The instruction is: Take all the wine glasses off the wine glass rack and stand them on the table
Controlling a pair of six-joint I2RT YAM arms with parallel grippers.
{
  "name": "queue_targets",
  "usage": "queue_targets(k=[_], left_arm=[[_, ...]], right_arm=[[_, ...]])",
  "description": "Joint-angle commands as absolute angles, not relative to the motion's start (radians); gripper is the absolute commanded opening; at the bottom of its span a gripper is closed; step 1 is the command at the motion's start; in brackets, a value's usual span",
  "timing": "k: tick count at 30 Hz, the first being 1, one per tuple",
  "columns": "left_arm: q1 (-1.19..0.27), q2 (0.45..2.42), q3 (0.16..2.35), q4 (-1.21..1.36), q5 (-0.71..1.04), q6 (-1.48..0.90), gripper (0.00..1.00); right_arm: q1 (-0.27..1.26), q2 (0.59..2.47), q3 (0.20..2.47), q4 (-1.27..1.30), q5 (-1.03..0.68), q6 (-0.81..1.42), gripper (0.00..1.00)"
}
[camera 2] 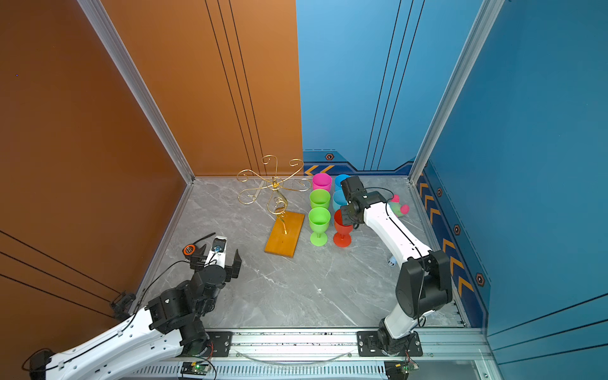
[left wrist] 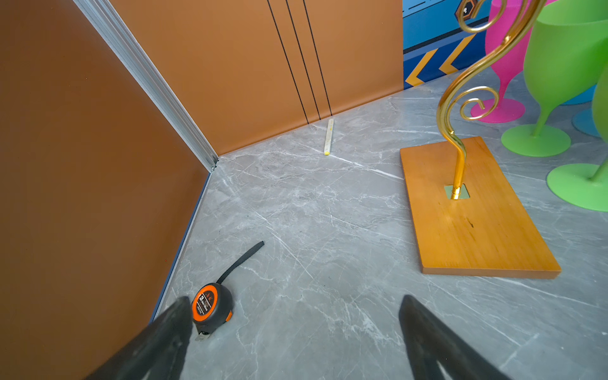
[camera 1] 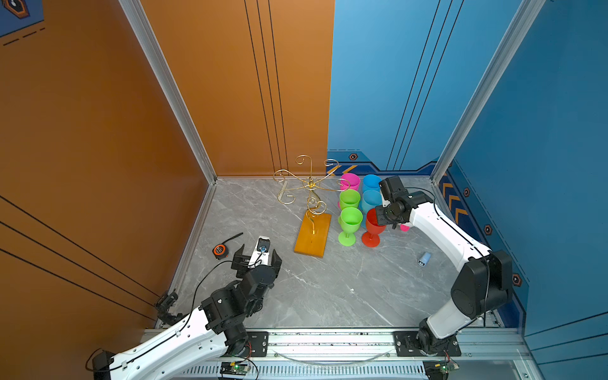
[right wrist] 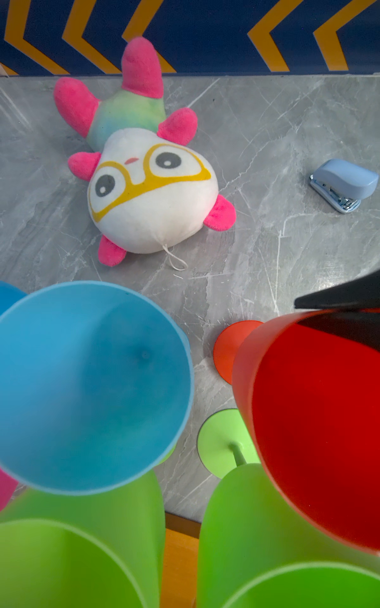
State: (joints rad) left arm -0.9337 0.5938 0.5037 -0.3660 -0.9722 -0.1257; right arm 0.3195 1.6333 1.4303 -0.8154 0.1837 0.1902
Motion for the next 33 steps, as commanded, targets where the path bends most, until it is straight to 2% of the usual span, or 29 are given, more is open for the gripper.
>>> queue_targets(k=[1,10,16,22,28,33], left_arm=[[-0.919,0.611,0.490,-0.369,-0.925,-0.142,0.98],[-0.906,0.615,0.488,-0.361,-0.907,-0.138,0.98],[-0.902,0.616,0.489,-0.359,-0.895,-0.137,0.98],[-0.892,0.622,0.491,-0.359,-0.887,-0.139,0.98],[-0.850,0.639,0.491,-0.339,-0.850,-0.138,0.98],[-0.783,0.663,0.489,-0.300,-0.788,-0.135,0.98]], right_arm=[[0.313,1.662,1.466,-0.797,0.175,0.192,0.00],[0.313,1.686,1.483,-0.793,0.156,0.202,0.00],[0.313,1.689,1.483,-0.793,0.155,0.210,0.06],[0.314,1.666,1.480,-0.799,0.139,0.212,0.24],[0.311,1.602,1.491,-0.811,0.154,0.207,0.47],[0.295,1.531,1.491,-0.814,0.167,0.200,0.59]])
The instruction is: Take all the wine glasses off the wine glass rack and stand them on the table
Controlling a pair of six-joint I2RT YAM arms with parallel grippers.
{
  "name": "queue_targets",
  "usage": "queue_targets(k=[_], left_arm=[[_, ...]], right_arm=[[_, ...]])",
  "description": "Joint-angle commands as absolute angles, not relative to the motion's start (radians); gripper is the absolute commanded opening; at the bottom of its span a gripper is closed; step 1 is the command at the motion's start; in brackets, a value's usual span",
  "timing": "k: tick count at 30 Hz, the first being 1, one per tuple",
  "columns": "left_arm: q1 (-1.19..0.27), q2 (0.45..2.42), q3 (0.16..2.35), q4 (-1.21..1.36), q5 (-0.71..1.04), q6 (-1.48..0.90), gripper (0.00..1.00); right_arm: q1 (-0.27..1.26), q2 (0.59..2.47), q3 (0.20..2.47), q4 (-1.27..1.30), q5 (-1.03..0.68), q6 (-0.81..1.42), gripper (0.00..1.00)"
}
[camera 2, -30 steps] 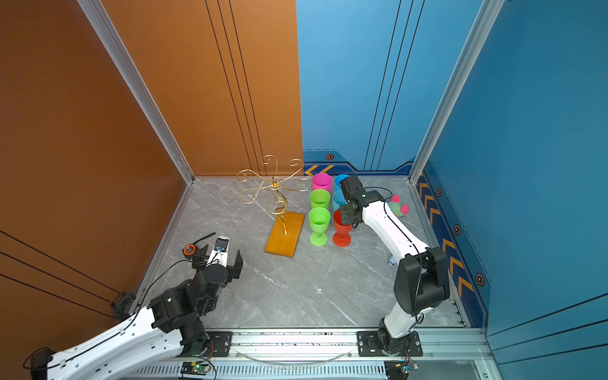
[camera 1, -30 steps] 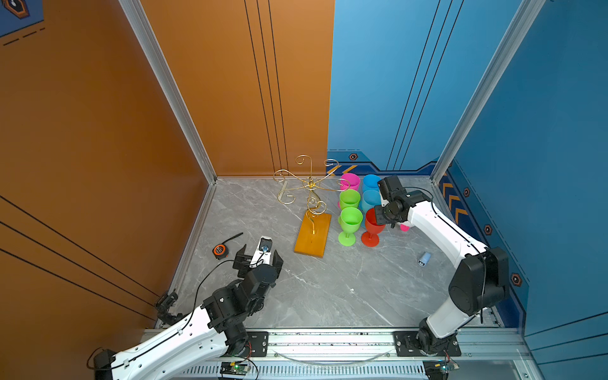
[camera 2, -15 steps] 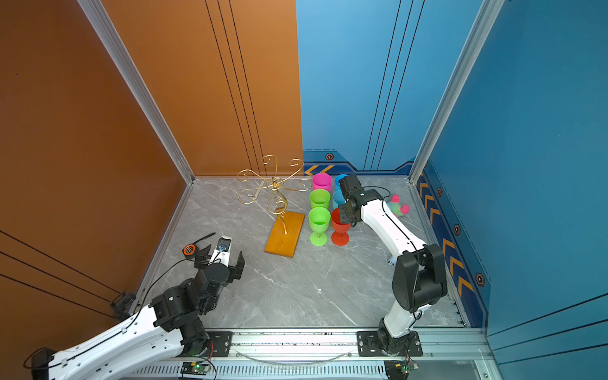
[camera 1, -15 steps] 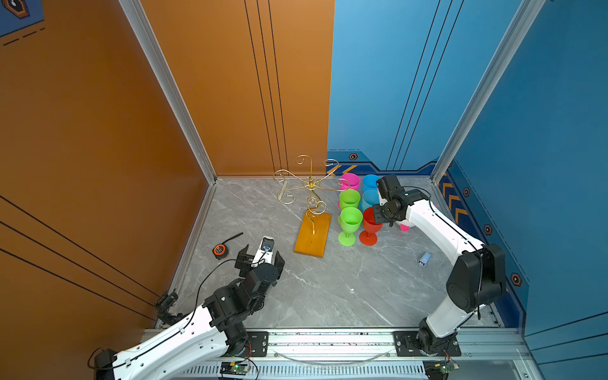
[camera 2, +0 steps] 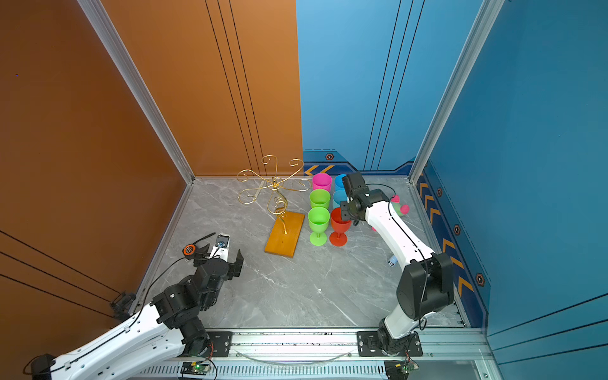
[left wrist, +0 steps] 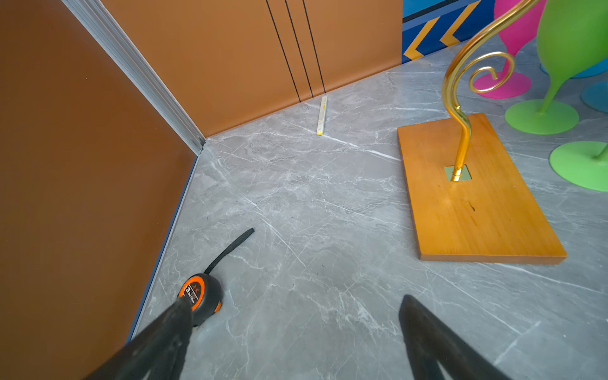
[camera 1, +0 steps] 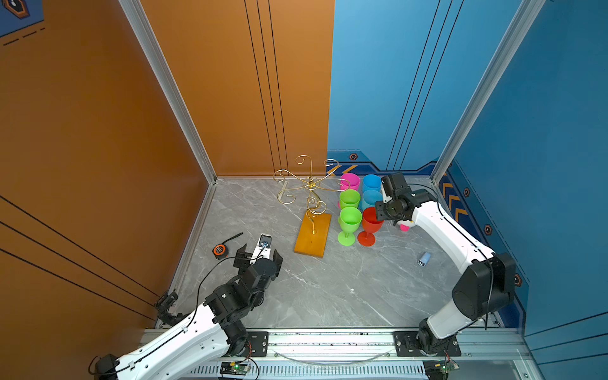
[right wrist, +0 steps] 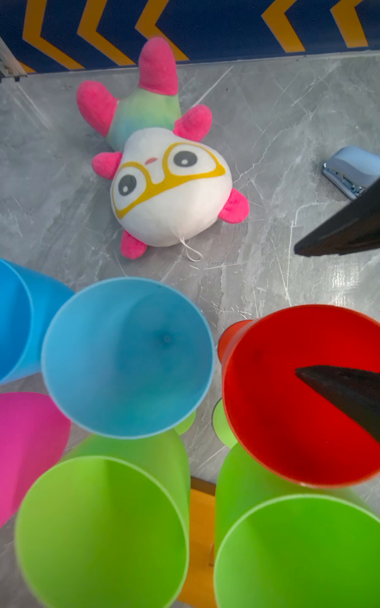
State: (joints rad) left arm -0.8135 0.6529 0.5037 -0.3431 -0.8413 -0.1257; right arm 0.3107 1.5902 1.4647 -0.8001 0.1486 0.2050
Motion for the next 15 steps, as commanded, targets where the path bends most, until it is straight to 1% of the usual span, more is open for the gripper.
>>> queue_targets(k=[1,4,7,9,15], left_arm=[[-0.764,0.666,0.487,-0.283,-0.775,-0.128,0.98],[-0.697,0.680,0.475,-0.224,-0.739,-0.107,0.98],[-0.601,0.700,0.467,-0.159,-0.671,-0.102,0.98],[-0.532,0.721,0.458,-0.115,-0.630,-0.101,0.98],[-0.325,0.854,0.432,0.087,-0.492,-0.081,0.98]], right_arm=[[0.292,1.512,1.490,-0.813,0.173,0.194,0.63],[0.273,1.465,1.465,-0.780,0.191,0.178,0.72],[0.238,1.402,1.394,-0.689,0.187,0.162,0.78],[0.210,1.356,1.322,-0.601,0.182,0.155,0.81],[0.136,1.235,1.064,-0.295,0.226,0.148,0.95]])
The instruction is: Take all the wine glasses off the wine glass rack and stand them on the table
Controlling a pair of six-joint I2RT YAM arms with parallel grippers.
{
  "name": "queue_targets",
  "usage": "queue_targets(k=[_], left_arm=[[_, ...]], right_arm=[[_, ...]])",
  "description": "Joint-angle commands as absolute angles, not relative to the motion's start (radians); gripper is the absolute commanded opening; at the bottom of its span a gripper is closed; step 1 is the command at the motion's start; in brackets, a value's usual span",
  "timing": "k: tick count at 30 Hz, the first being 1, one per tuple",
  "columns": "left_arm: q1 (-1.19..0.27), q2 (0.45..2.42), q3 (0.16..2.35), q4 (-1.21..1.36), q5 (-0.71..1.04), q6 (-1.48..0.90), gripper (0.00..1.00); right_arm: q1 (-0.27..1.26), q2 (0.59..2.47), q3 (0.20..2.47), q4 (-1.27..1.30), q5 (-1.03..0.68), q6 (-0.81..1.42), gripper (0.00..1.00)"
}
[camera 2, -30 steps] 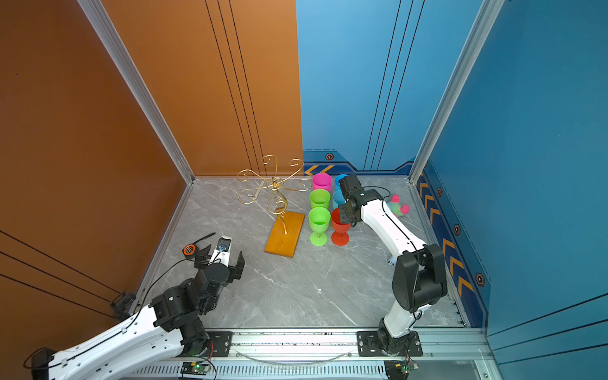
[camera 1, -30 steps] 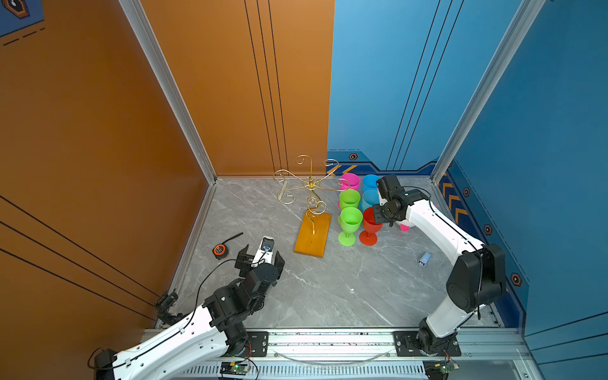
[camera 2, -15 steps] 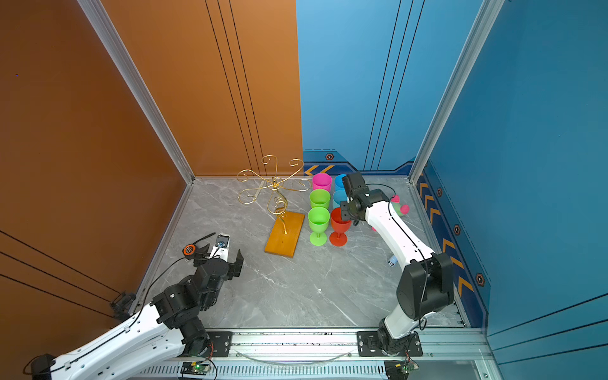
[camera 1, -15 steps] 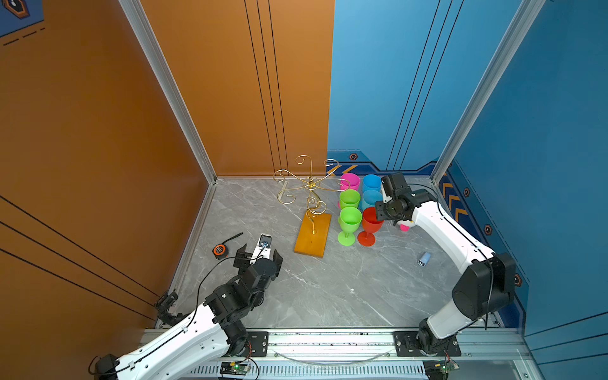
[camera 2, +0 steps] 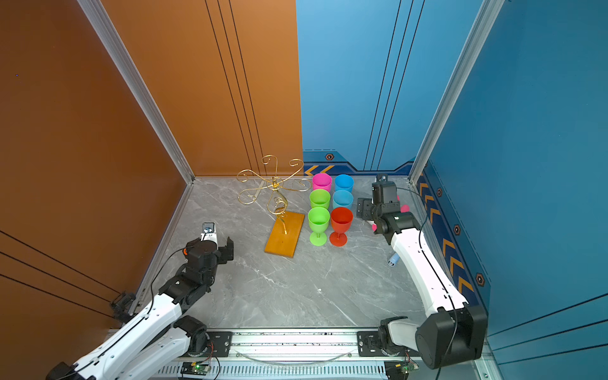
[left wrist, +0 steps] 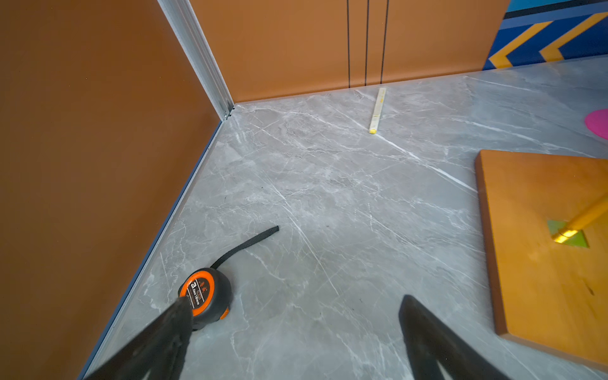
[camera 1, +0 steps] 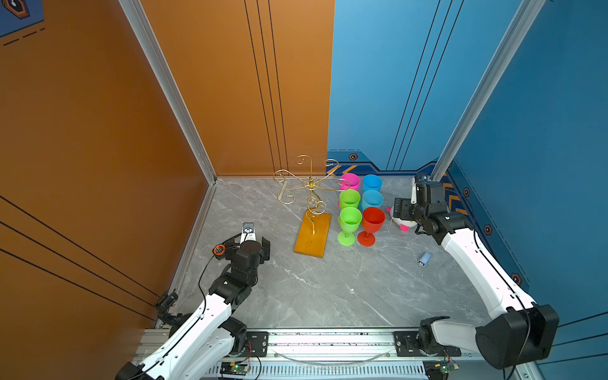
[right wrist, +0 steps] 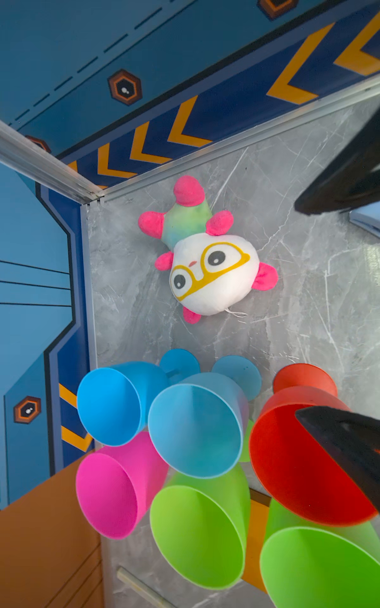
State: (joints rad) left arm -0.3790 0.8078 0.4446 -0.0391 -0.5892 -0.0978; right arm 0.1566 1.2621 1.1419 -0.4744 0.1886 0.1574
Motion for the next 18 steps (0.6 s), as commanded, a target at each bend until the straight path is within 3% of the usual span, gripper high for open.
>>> queue_targets(k=[1,10,18], left_arm=[[-0.299,0.885,0.436,0.110,-0.469,-0.079,0.98],[-0.207,1.144,0.409,0.412,-0.406,0.018,0.98],[-0.146,1.331,0.359,0.706,-0.340,0.047,0.98]], right_arm=[[0.127,1.222,1.018,-0.244,0.238,0.148,0.97],[0.086,1.235,0.693,0.132,0.287,0.150,1.00],[0.074,1.383,0.494,0.540,0.302,0.093,1.00]])
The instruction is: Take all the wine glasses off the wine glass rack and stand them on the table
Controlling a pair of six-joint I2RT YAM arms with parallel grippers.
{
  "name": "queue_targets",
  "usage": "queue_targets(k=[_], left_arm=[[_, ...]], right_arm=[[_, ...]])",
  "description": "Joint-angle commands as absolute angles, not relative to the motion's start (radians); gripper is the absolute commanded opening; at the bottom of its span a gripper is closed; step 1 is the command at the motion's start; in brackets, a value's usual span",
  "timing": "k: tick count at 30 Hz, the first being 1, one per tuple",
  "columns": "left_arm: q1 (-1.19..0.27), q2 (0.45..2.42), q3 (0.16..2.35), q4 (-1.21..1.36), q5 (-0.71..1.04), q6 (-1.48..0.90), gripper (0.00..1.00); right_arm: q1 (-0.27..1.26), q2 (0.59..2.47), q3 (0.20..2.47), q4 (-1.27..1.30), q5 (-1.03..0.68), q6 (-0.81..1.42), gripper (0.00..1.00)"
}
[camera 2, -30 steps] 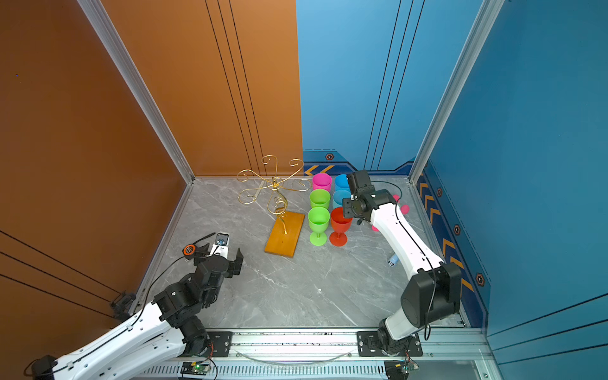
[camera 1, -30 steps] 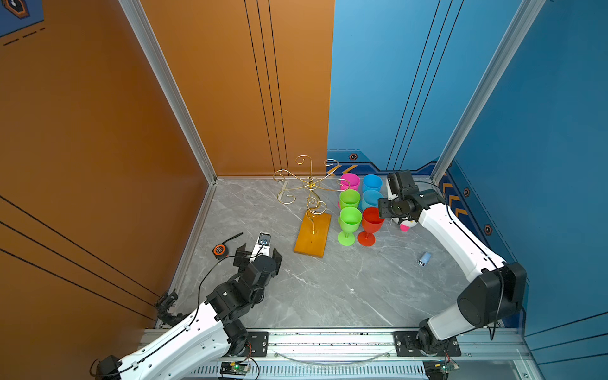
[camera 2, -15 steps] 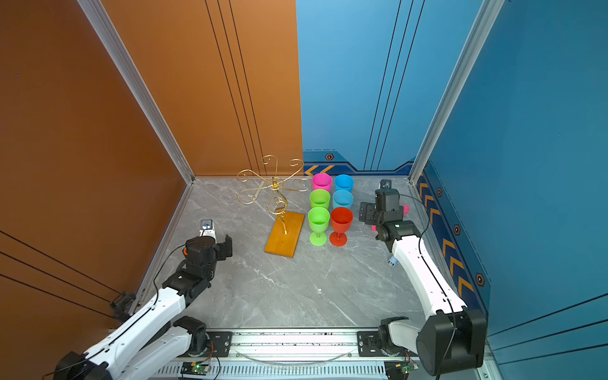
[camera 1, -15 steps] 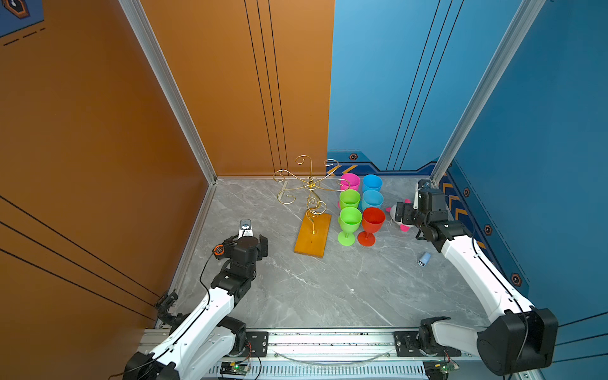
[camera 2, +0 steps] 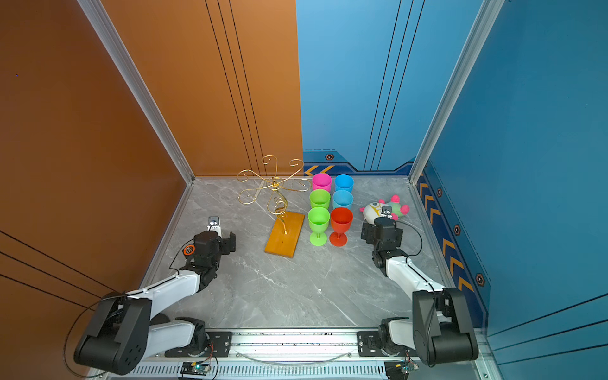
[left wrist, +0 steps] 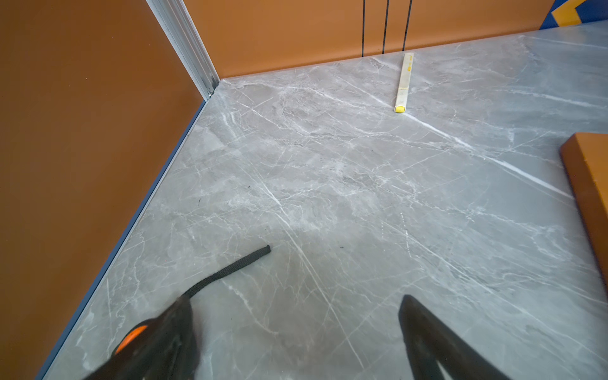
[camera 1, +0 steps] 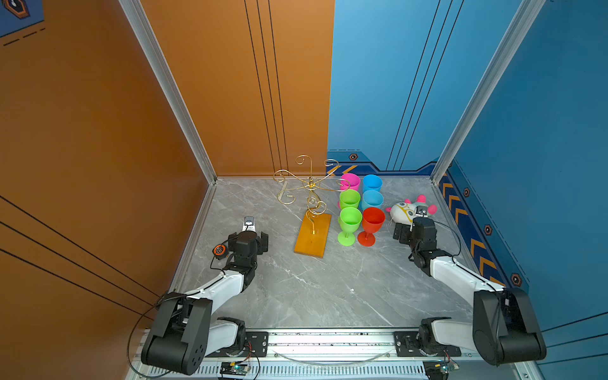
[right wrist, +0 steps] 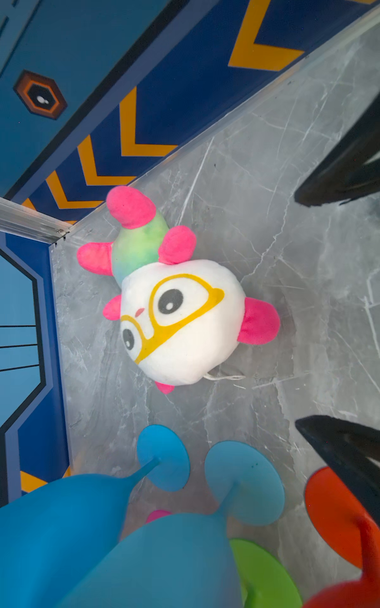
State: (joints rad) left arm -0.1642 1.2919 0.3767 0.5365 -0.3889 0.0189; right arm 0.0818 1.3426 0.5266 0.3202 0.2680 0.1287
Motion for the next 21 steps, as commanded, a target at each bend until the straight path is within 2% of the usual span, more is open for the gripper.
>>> queue_targets(k=[1,6,10,21], left_arm=[[-0.142,1.355,0.353,0.750,-0.330,0.051,0.98],[-0.114,1.475,0.365,0.867,-0.277,0.061,0.98],[-0.089,1.579,0.311,1.088,-0.261,0.042,0.98],[-0.012,1.565,0.344,0.992,-0.218,-0.044,0.98]], right_arm=[[0.074,1.401,0.484,0.572,0.302,0.086,1.00],[0.072,1.482,0.407,0.791,0.286,0.065,1.00],[0.073,1.558,0.342,0.991,0.273,0.052,1.00],[0.060,1.546,0.360,0.934,0.206,0.049,1.00]])
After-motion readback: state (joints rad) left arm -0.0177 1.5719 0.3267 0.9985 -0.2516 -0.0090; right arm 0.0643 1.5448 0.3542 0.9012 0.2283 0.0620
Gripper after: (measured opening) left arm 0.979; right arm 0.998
